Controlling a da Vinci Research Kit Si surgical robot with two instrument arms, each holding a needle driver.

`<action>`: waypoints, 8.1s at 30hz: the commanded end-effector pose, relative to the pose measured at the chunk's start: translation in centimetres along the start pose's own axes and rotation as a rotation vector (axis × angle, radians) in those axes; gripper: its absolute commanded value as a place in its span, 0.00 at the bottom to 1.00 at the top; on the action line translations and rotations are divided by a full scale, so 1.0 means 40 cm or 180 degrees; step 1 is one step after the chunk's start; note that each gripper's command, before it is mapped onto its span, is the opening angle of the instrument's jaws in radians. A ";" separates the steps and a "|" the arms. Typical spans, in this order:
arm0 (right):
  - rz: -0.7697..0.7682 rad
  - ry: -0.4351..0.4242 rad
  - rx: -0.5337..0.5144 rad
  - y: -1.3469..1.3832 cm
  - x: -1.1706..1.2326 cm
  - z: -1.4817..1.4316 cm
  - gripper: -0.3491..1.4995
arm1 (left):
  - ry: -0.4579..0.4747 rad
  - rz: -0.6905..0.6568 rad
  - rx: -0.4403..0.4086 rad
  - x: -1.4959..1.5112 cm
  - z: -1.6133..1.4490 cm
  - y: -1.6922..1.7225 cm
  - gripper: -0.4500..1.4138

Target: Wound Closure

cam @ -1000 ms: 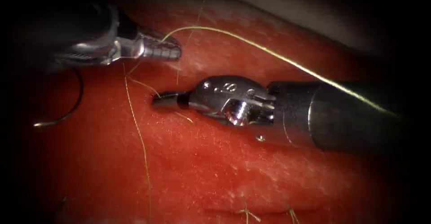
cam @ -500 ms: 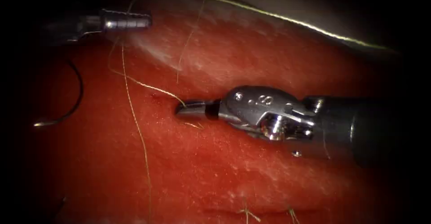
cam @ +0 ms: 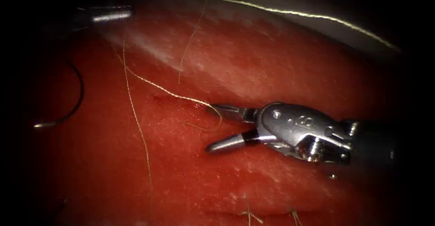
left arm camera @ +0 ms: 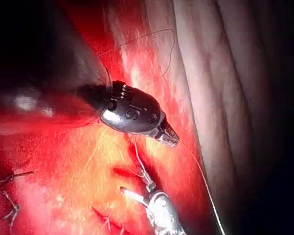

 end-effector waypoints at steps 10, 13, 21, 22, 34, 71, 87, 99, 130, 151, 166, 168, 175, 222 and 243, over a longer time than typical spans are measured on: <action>-0.0138 -0.0017 -0.0043 0.0029 0.0085 -0.0011 0.99 | 0.0304 0.0694 -0.0383 -0.0037 0.0015 0.0025 0.05; -0.0280 -0.0020 -0.0142 0.0062 0.0118 -0.0028 0.97 | 0.0356 0.0889 -0.0545 -0.0052 0.0015 0.0046 0.05; -0.0498 -0.0143 -0.0187 0.0157 0.0208 -0.0079 0.75 | 0.0539 0.1619 -0.0825 -0.0087 0.0019 0.0095 0.05; -0.0499 -0.0141 -0.0152 0.0160 0.0208 -0.0077 0.61 | 0.0554 0.1676 -0.0835 -0.0088 0.0019 0.0096 0.05; -0.0441 -0.0254 0.0182 0.0215 0.0086 0.0110 0.00 | 0.0492 0.2250 -0.0787 -0.0103 0.0016 0.0088 0.05; -0.0042 0.0431 -0.0111 0.0141 0.0077 0.0273 0.59 | -0.0059 0.2552 -0.0812 -0.0321 0.0166 0.0107 0.05; -0.0152 0.0002 0.0026 0.0111 0.0026 0.0302 0.59 | 0.0351 0.2336 -0.0824 -0.0151 0.0164 0.0034 0.05; -0.0180 -0.0024 0.0271 0.0080 0.0014 0.0307 0.55 | 0.0429 0.2325 -0.0961 -0.0219 0.0168 -0.0139 0.05; 0.0432 0.0788 0.0955 0.0102 0.0042 0.0247 0.32 | 0.0735 0.2392 -0.1290 -0.0380 0.0186 -0.0170 0.05; 0.0718 0.1281 0.0859 0.0128 0.0056 0.0219 0.38 | 0.0486 0.2527 -0.1250 -0.0459 0.0137 -0.0165 0.05; 0.0867 0.1548 0.0252 0.0163 0.0051 0.0178 0.38 | 0.0445 0.2567 -0.1147 -0.0462 0.0148 -0.0127 0.05; 0.0878 0.1538 0.0142 0.0169 0.0048 0.0170 0.38 | 0.0444 0.2564 -0.1142 -0.0456 0.0145 -0.0115 0.05; 0.1049 0.1396 -0.0332 0.0184 0.0021 0.0159 0.43 | 0.0344 0.2533 -0.1016 -0.0429 0.0142 -0.0073 0.05; 0.1495 0.1138 -0.1010 0.0222 -0.0095 0.0209 0.68 | -0.0175 0.2425 -0.0765 -0.0443 0.0207 -0.0028 0.05; 0.1549 0.1192 -0.1187 0.0264 -0.0088 0.0270 0.65 | -0.0234 0.2416 -0.0753 -0.0427 0.0221 -0.0039 0.05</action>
